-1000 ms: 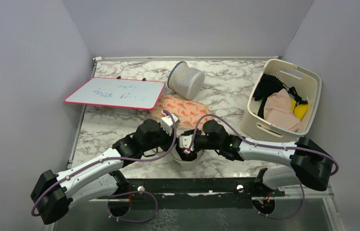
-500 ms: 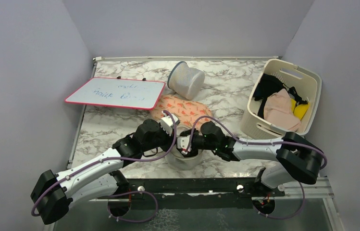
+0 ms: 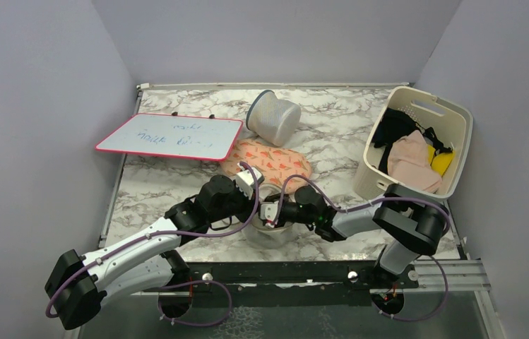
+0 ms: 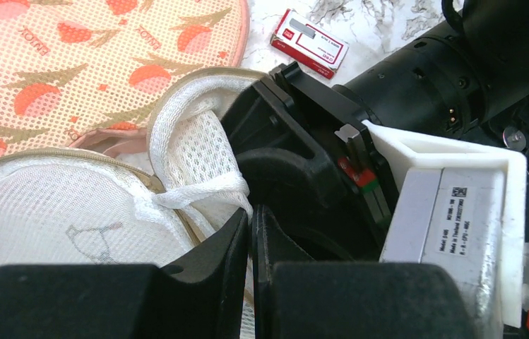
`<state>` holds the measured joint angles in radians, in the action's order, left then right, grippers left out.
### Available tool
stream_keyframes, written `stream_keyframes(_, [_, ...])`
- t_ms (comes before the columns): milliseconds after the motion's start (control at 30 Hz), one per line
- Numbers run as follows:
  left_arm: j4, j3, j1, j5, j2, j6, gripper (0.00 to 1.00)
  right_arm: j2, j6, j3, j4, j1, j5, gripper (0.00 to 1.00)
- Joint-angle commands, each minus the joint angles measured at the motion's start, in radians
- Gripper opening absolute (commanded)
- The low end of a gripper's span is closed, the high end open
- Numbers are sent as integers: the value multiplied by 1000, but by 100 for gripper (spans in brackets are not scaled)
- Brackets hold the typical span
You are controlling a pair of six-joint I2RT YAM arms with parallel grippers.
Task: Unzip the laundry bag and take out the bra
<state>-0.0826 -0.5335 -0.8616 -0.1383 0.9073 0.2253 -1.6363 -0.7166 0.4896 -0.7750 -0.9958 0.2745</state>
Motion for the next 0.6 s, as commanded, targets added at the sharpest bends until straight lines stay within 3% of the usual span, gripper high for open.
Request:
stream_keyframes(0, [42, -26, -4, -17, -15, -10, 0, -27, 43, -15, -171, -5, -82, 29])
stream_keyframes(133, [35, -27, -4, -2, -20, -13, 0, 62, 65, -30, -79, -4, -143, 2])
stream_keyframes(300, [17, -33, -7, 32, -20, -22, 0, 252, 104, -65, 131, -4, -79, 1])
stream_keyframes(567, [-9, -49, -14, 66, -3, -26, 0, 427, 246, -66, 299, -10, 34, 1])
